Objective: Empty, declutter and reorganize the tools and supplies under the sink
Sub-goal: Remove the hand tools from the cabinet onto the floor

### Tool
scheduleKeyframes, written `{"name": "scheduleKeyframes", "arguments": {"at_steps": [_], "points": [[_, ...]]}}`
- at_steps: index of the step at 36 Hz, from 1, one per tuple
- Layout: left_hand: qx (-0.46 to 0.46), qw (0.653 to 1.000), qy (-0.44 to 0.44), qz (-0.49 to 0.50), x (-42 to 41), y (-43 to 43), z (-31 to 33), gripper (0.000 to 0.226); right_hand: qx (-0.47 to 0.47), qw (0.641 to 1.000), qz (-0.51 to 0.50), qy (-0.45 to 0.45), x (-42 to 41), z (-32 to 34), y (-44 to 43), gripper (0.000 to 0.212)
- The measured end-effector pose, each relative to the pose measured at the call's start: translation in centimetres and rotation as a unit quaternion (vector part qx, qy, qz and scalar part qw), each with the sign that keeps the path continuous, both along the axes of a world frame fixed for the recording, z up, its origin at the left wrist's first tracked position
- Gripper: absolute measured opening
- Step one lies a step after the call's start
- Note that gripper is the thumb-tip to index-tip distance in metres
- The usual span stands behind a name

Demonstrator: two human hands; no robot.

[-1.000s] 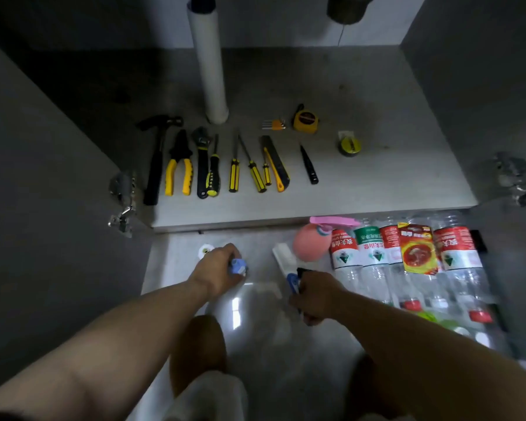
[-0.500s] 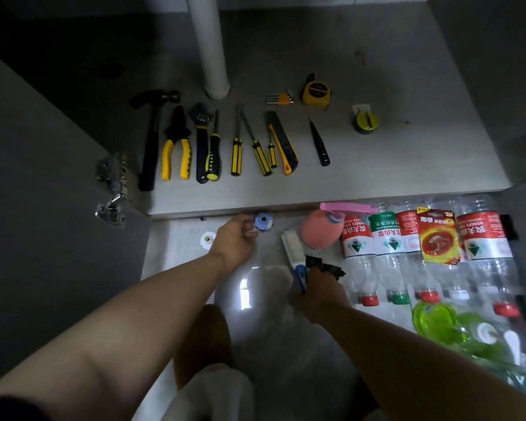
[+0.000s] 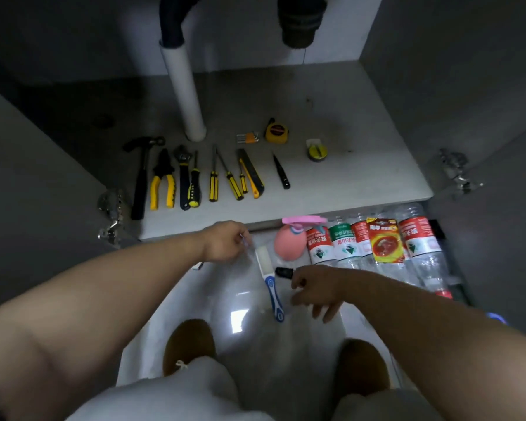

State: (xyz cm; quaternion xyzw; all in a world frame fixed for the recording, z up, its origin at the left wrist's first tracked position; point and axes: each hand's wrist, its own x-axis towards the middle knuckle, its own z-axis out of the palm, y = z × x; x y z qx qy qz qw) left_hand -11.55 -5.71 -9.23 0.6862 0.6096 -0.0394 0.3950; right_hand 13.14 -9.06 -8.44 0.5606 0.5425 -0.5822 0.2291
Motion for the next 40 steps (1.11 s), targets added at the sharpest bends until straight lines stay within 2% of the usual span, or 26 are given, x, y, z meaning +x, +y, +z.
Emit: {"name": "scheduleKeyframes", "arguments": {"at_steps": [3,5,9,12,15,17,23,27,29,35,40], "points": [[0.013,1.0,-0.01,-0.021,1.1,1.4,2.6,0.022,0.021,1.0,-0.006,0.004,1.8,2.9,1.7,0.025],[0.036,0.998,-0.008,-0.042,1.6,2.3,4.1,0.023,0.054,0.998,0.008,-0.008,2.8,4.5,2.9,0.023],[0.088,0.993,0.009,-0.078,2.4,4.5,6.0,0.024,0.221,0.972,0.06,-0.048,4.4,6.9,6.1,0.034],[0.106,0.99,0.022,-0.087,2.8,6.4,6.3,0.022,0.322,0.943,0.053,-0.063,5.1,7.8,8.9,0.022],[0.117,0.989,0.022,-0.089,3.1,8.4,5.7,0.021,0.372,0.924,0.041,-0.074,5.2,7.4,11.5,0.01],[0.126,0.988,0.022,-0.083,3.4,9.8,5.0,0.024,0.388,0.917,0.041,-0.081,5.0,6.7,13.2,0.013],[0.165,0.983,0.051,-0.068,4.2,13.8,2.9,0.045,0.387,0.914,0.081,-0.085,3.7,3.2,17.8,0.058],[0.199,0.977,0.067,-0.041,4.5,16.1,2.1,0.063,0.404,0.907,0.084,-0.082,2.8,0.2,20.4,0.075],[0.211,0.973,0.084,-0.028,4.6,17.2,1.7,0.061,0.42,0.901,0.079,-0.074,2.4,-1.1,21.4,0.081],[0.187,0.973,0.132,-0.018,4.8,20.8,0.0,0.071,0.431,0.897,0.059,-0.085,1.8,-3.2,23.2,0.079],[0.189,0.973,0.13,-0.03,5.7,23.3,-0.8,0.07,0.514,0.847,0.074,-0.115,2.3,-4.2,22.4,0.059]]}}
